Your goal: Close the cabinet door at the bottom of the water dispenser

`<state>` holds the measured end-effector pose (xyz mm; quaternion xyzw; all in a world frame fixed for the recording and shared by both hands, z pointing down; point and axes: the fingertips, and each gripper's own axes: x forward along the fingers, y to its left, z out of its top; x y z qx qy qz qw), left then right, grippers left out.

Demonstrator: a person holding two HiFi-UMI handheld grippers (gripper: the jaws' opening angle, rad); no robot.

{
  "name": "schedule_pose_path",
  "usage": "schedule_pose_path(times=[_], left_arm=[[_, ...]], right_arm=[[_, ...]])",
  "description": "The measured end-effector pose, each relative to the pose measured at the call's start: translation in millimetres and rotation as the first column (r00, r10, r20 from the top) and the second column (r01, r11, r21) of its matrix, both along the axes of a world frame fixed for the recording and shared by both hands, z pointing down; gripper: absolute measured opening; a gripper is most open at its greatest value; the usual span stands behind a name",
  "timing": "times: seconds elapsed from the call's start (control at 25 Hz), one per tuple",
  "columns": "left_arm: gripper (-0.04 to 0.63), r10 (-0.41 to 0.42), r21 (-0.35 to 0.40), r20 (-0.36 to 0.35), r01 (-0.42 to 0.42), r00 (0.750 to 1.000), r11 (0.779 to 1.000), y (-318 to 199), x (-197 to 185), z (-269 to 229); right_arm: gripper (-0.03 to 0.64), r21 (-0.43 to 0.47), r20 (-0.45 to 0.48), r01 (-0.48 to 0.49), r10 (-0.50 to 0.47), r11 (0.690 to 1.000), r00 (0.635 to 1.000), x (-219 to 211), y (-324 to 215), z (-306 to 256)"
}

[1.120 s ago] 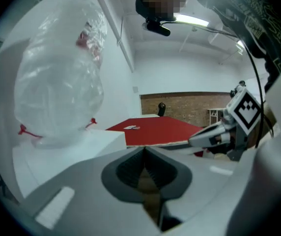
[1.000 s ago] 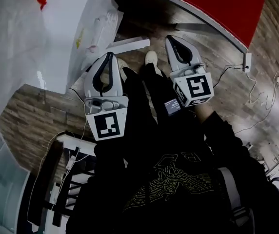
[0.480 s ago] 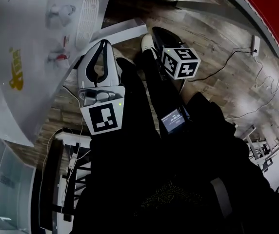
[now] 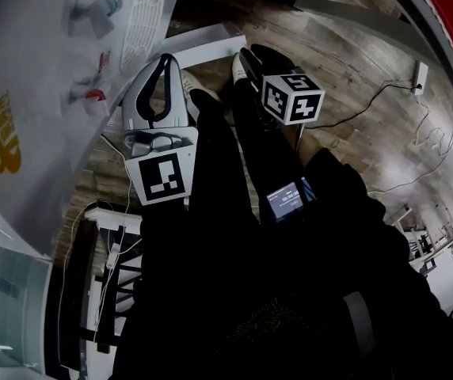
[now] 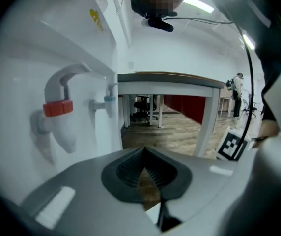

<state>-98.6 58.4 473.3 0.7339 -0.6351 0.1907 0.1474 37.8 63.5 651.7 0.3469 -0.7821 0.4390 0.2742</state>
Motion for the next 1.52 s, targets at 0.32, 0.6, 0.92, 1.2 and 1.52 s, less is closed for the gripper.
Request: schedule_pose_path(times=[0.32, 0.6, 0.92, 1.2, 1.52], left_arm=[[0.008, 0.018, -0.017, -0.003, -0.018, 1.000, 1.000, -1.5, 3.4, 6.8], [0.008, 0.005, -0.025, -0.016, -0.006, 1.000, 1.000, 1.1, 1.8, 9.6], [0.008, -0.017, -0.029, -0.016, 0.017, 1.000, 0.999, 9.2, -3.1, 11.4], [0.008, -0.023, -0.049, -0.021, 0.022, 1.000, 0.999, 12.1, 1.2, 18.2], [0.008, -0.103, -0.047, -0.012, 0.102, 0.995, 0.994, 4.9, -11.6, 20.9]], right_arm=[[0.165, -0.182, -0.022, -0.092, 0.089, 0.979, 0.996, 5.6, 16.2, 43.1], [0.182, -0.256, -0.006, -0.097, 0.099, 0.962, 0.995, -4.6, 18.9, 51.0], [0.173, -0.206, 0.028, -0.035, 0.042, 0.978, 0.999, -21.9, -7.6, 45.9], [0.167, -0.114, 0.045, 0.035, -0.030, 0.993, 0.999, -54.1, -64.3, 41.9], [0.156, -0.033, 0.087, 0.098, -0.095, 0.995, 0.992, -102.8, -113.5, 36.7]])
